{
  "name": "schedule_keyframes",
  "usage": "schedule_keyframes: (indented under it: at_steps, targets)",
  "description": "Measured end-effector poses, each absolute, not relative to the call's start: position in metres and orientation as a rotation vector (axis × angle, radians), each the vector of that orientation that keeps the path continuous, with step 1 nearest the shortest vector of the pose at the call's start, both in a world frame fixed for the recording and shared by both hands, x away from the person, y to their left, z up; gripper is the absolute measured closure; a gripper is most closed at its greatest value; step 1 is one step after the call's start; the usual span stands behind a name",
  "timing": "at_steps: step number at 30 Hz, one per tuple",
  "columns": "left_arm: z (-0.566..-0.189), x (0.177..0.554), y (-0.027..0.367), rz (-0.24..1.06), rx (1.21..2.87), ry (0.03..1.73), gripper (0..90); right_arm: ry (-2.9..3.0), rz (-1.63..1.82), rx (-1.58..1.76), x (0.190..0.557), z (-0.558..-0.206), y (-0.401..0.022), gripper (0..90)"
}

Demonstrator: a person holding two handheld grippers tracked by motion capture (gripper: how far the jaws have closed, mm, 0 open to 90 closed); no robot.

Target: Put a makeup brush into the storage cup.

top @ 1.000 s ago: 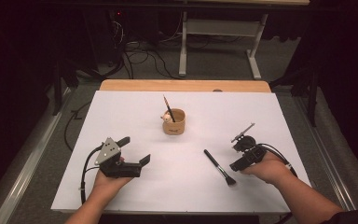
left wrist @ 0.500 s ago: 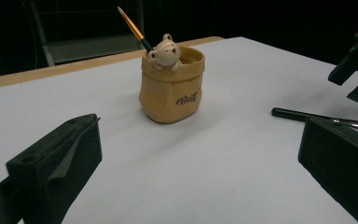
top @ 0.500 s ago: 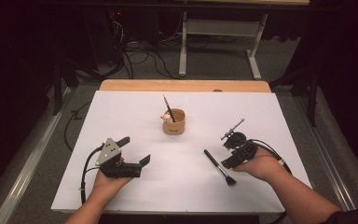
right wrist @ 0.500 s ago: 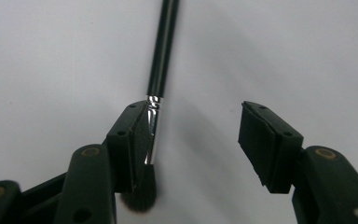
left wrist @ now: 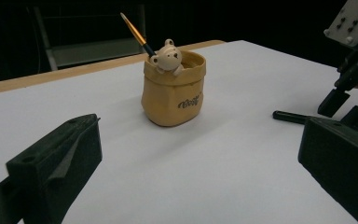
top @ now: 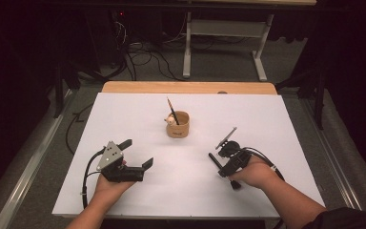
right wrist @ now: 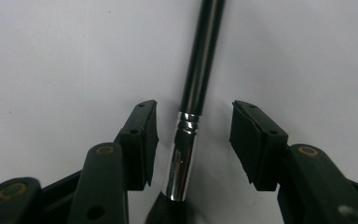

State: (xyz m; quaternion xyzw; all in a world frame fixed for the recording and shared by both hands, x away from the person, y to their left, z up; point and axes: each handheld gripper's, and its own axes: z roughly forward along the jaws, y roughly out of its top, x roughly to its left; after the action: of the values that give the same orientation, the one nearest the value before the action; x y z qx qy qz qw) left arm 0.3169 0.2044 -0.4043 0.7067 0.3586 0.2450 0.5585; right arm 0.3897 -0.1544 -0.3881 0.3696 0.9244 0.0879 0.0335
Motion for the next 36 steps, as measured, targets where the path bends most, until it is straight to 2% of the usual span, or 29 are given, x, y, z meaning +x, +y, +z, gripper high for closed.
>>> schedule_keyframes:
  at_steps: [24,27,28,36]
  targets:
    - [-0.404,0.316,0.206,0.567,1.656,0.844,0.0,2.878,0.199,1.080,0.383,-0.390,-0.148,63.1]
    - [-0.403,0.316,0.206,0.567,1.657,0.843,0.0,2.866,0.165,1.156,0.379,-0.389,-0.145,64.8]
    - [-0.403,0.315,0.205,0.567,1.656,0.843,0.0,2.889,0.190,1.059,0.382,-0.390,-0.147,65.5]
    - [-0.403,0.316,0.206,0.565,1.656,0.842,0.0,2.891,0.166,1.021,0.383,-0.391,-0.147,70.3]
